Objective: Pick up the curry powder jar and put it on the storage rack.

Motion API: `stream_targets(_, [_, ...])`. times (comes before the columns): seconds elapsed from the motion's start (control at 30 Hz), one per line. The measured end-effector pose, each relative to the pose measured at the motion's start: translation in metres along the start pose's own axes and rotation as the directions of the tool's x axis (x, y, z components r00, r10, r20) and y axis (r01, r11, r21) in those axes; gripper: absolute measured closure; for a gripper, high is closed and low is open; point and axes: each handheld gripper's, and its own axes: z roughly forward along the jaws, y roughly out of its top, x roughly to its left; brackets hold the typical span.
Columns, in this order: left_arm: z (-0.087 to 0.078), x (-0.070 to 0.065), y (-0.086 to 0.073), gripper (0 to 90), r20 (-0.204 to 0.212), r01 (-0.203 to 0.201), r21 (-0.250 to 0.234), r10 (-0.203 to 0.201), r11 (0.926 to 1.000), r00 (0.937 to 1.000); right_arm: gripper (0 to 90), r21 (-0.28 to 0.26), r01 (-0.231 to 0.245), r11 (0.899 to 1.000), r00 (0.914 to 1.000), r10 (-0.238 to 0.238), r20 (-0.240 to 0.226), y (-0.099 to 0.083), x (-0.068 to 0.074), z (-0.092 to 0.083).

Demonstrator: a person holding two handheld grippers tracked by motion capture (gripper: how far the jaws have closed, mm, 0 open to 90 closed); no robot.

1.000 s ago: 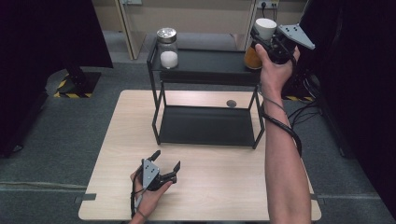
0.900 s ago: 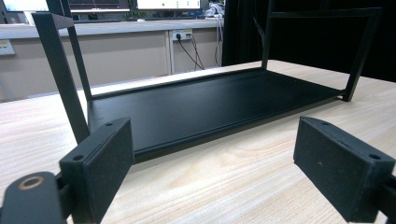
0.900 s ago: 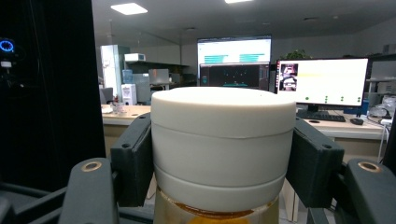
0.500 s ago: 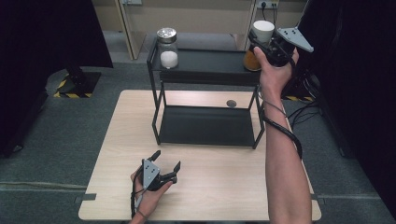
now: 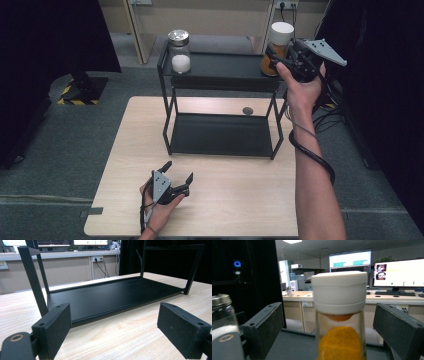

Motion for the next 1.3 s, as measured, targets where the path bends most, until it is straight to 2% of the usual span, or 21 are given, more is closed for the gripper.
stream_targets(0.1, [0.000, 0.000, 0.000, 11.6, 0.000, -0.002, 0.001, 0.002, 1.0000, 1.0000, 9.1, 0.015, 0.004, 1.000, 0.9999, -0.004, -0.014, 0.000, 0.003, -0.008])
stream_targets(0.23, [0.000, 0.000, 0.000, 11.6, 0.000, 0.005, -0.002, -0.005, 1.0000, 1.0000, 7.8, 0.041, 0.034, 0.999, 0.9993, -0.033, -0.018, -0.001, 0.009, -0.017])
stream_targets(0.47, [0.000, 0.000, 0.000, 11.6, -0.002, -0.002, 0.003, 0.002, 1.0000, 1.0000, 7.4, 0.044, 0.051, 0.998, 0.9984, -0.050, -0.025, -0.011, 0.013, -0.037])
stream_targets(0.67, [0.000, 0.000, 0.001, 11.6, -0.002, 0.003, 0.003, -0.003, 1.0000, 1.0000, 7.2, 0.045, 0.047, 0.998, 0.9981, -0.045, -0.042, -0.023, 0.011, -0.054])
stream_targets(1.03, [0.001, -0.001, 0.001, 11.6, -0.004, 0.002, 0.005, -0.002, 1.0000, 1.0000, 7.1, 0.062, 0.076, 0.995, 0.9946, -0.071, -0.076, -0.043, 0.010, -0.085])
stream_targets(1.3, [0.001, -0.001, 0.001, 11.6, -0.005, 0.002, 0.006, -0.002, 1.0000, 1.0000, 7.1, 0.075, 0.078, 0.994, 0.9943, -0.073, -0.079, -0.058, 0.008, -0.103])
